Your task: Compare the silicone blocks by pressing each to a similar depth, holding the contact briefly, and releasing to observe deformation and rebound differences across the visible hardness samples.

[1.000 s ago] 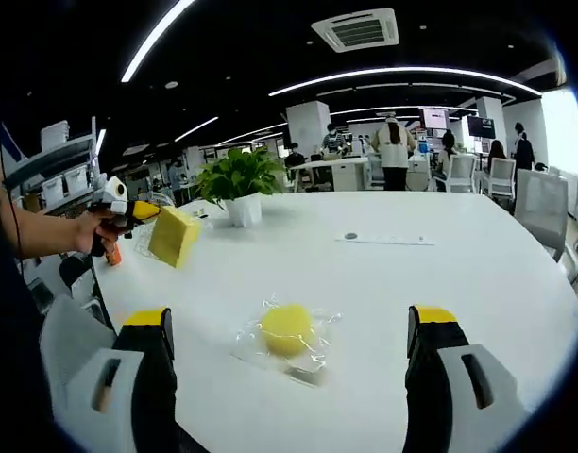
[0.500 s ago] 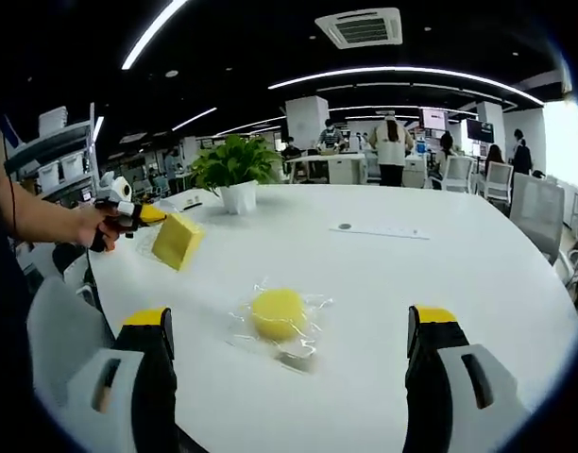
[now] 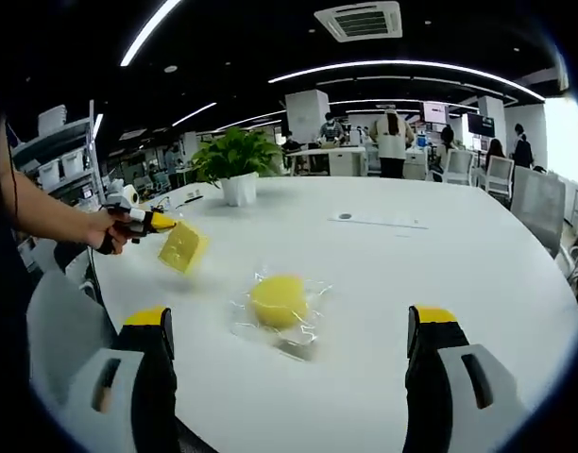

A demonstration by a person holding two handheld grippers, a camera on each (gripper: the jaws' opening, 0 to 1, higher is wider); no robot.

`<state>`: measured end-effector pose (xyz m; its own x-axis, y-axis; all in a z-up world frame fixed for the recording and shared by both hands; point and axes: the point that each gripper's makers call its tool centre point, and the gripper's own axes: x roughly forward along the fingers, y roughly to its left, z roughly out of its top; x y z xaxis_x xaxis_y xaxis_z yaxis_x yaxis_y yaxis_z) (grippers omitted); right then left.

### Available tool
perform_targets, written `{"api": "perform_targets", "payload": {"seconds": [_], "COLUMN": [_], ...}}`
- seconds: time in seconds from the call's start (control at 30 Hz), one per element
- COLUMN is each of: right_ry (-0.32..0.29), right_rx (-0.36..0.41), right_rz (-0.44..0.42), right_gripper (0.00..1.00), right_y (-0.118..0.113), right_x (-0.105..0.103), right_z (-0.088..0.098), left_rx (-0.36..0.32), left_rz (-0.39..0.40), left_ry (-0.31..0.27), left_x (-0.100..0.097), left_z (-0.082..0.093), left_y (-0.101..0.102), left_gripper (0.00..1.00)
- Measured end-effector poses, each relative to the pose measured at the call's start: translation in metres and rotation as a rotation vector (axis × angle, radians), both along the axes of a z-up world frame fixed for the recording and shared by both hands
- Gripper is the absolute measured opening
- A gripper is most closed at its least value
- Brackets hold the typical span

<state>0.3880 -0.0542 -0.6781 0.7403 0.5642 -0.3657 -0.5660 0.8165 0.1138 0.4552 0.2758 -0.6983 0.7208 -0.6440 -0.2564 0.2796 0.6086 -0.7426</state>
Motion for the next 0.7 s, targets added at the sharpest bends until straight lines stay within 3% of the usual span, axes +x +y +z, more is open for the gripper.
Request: {"api": "perform_targets", "payload": {"seconds": [0.13, 0.3, 0.37, 0.4, 0.43, 0.5, 0.53, 0.7], "right_ry": [0.002, 0.021, 0.031, 0.033, 0.034, 0.040, 0.045, 0.058], "right_rx": [-0.004, -0.010, -0.008, -0.007, -0.006, 0.001, 0.014, 0.015], "right_rz": [-0.009, -0.006, -0.009, -0.010, -0.010, -0.008, -0.002, 0.008], "right_gripper": [0.96, 0.96, 0.96, 0.96, 0.96, 0.96, 0.96, 0.96], "right_y": [-0.003, -0.003, -0.003, -0.003, -0.003, -0.002, 0.000, 0.003], "right_x": [0.002, 0.000, -0.001, -0.001, -0.002, -0.003, -0.004, -0.006], "right_z": [-0.003, -0.010, -0.013, -0.015, -0.015, -0.017, -0.017, -0.020], "left_rx": [0.175, 0.259, 0.322, 0.392, 0.412, 0.379, 0.424, 0.503], "left_rz": [0.013, -0.020, -0.043, -0.064, -0.068, -0.073, -0.092, -0.132], "left_ry": [-0.018, -0.050, -0.065, -0.091, -0.092, -0.067, -0.090, -0.088], "left_x": [0.002, 0.004, 0.004, 0.005, 0.005, 0.003, 0.004, 0.000], "left_z": [-0.021, -0.028, -0.033, -0.039, -0.042, -0.046, -0.049, -0.060], "left_y": [0.013, 0.010, 0.009, 0.011, 0.011, 0.006, 0.008, 0.010], "left_gripper": [0.00, 0.00, 0.00, 0.00, 0.00, 0.00, 0.00, 0.00]}}
